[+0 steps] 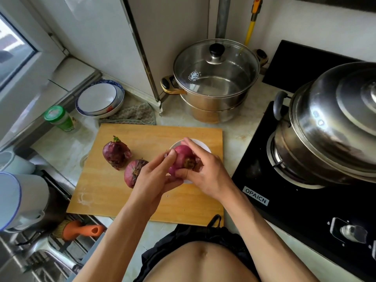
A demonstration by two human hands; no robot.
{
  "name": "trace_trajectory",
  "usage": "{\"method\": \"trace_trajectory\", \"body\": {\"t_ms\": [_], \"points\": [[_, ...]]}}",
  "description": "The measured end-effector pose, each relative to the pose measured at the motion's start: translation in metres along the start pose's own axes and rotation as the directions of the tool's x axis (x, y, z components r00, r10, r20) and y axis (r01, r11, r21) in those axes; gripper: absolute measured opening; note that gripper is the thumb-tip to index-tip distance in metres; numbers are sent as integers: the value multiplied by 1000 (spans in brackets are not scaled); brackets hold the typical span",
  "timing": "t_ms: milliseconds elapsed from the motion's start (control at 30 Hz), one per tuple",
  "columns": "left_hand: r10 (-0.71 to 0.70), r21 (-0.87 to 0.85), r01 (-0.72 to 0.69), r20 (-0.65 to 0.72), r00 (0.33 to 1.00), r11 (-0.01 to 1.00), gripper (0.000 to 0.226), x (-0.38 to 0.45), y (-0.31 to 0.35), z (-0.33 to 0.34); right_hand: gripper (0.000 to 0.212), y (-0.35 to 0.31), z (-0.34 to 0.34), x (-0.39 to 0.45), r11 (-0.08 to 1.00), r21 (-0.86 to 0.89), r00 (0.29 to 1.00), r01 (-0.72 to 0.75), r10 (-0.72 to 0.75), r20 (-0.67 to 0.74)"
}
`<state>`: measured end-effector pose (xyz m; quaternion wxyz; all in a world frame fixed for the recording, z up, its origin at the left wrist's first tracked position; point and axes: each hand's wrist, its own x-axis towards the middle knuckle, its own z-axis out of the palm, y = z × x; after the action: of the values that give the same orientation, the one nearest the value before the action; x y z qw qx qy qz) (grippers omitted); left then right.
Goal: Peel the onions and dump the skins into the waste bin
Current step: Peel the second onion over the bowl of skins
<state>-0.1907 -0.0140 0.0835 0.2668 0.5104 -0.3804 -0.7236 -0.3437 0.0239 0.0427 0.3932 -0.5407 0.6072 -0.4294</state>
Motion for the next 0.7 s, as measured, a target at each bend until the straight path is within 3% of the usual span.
{"method": "trace_trajectory", "body": {"t_ms": [133,400,533,700], "points": [[-48,-168,54,37,998,984,38,-2,5,-1,88,2,0,-2,999,42,999,1,0,-39],[-105,-388,107,26,994,915,42,-15,2,-4,75,5,5,-5,995,96,999,11,-16,52],[-122,-306,117,2,992,945,49,-21,2,-10,66,5,11,-8,992,112,998,53,-55,19],[-157,-308,152,11,988,939,62,-30,6,-23,54,-10,24,-11,947,316,990,52,-6,-144]]}}
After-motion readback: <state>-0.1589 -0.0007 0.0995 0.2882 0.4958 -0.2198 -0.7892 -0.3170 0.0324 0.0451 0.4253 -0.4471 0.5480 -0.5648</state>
